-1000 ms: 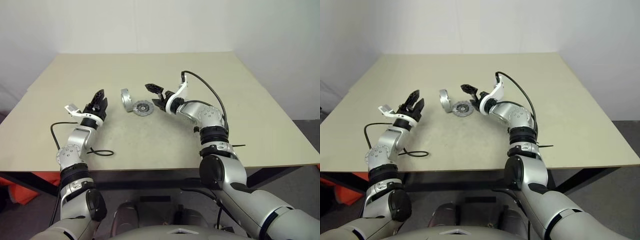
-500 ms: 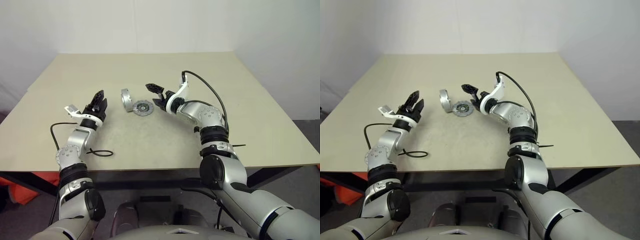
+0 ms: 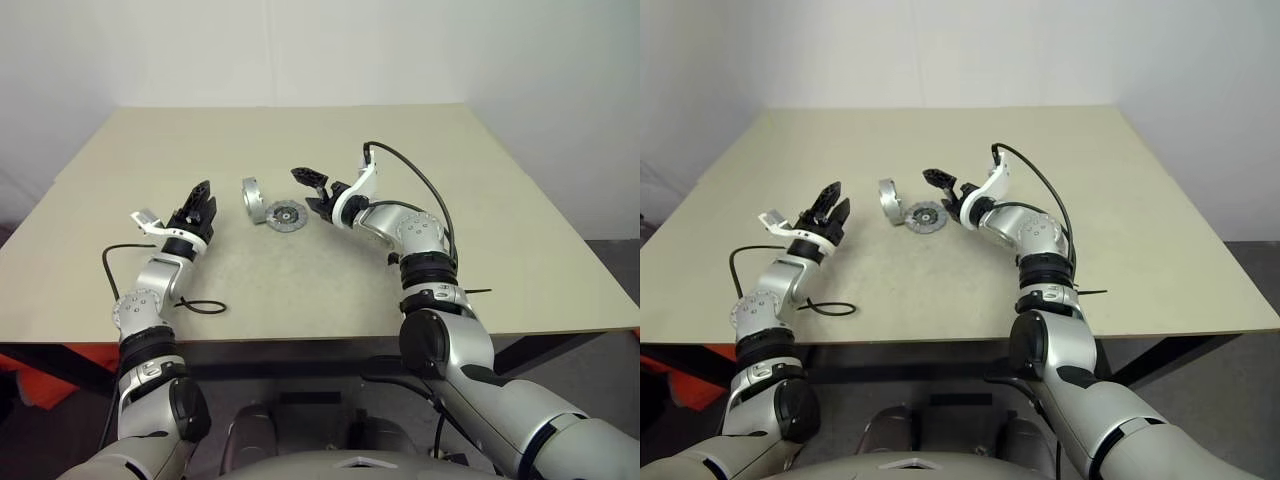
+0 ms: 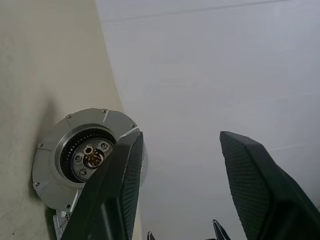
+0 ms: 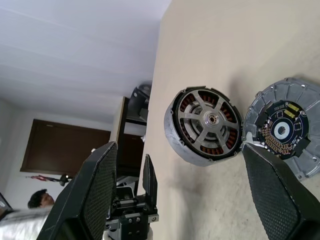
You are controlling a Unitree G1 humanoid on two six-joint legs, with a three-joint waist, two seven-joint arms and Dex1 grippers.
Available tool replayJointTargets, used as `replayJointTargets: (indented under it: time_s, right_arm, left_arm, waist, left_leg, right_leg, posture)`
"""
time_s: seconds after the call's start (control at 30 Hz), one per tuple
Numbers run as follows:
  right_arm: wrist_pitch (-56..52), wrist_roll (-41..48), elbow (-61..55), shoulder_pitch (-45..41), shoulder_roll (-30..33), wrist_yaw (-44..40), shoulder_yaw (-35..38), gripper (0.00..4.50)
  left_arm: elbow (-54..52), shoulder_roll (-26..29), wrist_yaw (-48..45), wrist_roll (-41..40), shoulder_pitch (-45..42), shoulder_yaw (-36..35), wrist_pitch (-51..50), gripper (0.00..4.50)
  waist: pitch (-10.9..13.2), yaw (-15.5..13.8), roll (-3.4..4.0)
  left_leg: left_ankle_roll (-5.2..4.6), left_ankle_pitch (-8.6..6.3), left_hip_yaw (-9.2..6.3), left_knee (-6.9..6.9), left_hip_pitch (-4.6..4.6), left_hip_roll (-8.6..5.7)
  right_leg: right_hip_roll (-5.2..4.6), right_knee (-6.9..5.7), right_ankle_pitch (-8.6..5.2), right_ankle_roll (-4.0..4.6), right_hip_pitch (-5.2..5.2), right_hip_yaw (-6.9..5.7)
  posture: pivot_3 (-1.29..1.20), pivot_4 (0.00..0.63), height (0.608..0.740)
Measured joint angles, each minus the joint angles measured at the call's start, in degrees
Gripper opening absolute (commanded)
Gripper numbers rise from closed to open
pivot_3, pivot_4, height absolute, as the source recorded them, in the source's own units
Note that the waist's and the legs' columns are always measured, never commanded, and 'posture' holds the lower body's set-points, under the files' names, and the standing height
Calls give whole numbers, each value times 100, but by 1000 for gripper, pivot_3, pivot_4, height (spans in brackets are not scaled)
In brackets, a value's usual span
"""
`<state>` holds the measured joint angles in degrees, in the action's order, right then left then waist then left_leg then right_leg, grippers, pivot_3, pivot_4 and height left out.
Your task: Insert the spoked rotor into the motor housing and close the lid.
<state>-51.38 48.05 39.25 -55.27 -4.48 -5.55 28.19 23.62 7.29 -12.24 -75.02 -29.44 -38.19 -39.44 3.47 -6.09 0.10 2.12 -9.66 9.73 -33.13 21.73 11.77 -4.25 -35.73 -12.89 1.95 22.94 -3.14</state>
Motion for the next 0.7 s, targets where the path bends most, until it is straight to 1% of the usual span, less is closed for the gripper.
replayJointTargets:
  time_s: [0.7]
  right_arm:
    - [68, -93, 0, 1, 2, -92, -77, 4465]
  left_arm:
    - [-219, -76, 34, 0, 35, 122, -56, 2557]
  waist:
    - [0, 0, 0]
  left_leg:
    - [0, 0, 0, -1, 0, 0]
  right_leg:
    - [0, -1, 0, 0, 0, 0]
  posture:
    - [0, 0, 740]
